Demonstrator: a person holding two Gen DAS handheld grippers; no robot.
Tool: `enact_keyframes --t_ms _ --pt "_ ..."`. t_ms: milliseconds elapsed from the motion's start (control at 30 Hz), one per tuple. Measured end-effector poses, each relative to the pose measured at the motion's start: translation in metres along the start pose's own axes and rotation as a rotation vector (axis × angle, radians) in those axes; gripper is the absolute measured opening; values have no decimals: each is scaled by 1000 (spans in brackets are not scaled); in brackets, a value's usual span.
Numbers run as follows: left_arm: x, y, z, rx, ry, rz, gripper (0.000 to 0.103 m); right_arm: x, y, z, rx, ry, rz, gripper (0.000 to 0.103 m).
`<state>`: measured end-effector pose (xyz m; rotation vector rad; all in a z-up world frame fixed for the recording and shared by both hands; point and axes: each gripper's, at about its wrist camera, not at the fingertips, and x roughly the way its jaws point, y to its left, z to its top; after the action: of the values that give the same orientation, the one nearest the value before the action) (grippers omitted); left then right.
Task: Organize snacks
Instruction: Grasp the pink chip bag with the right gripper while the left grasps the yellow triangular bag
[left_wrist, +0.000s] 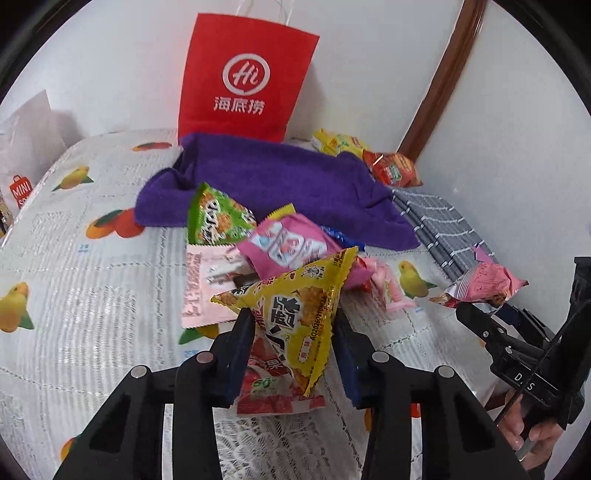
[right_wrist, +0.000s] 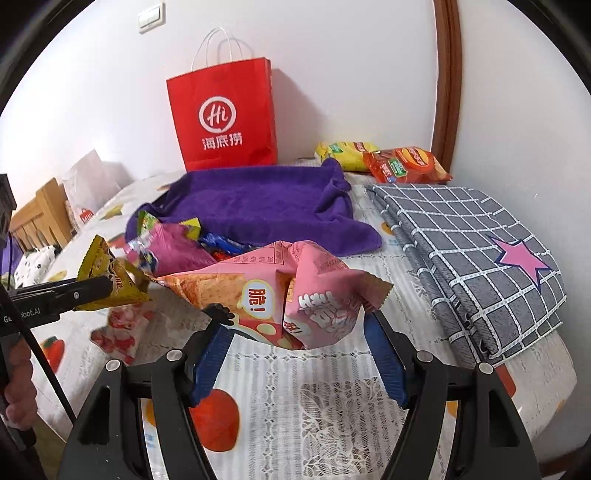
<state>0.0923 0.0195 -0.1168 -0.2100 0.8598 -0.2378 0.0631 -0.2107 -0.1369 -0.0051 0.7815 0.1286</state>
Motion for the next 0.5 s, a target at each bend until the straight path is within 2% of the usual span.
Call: enact_keyframes --t_ms 267,500 --pt "-17 9 6 -6 -26 -2 38 -9 12 14 0 -15 17 71" --pt "-22 15 29 -9 -41 31 38 -11 13 38 6 -35 21 71"
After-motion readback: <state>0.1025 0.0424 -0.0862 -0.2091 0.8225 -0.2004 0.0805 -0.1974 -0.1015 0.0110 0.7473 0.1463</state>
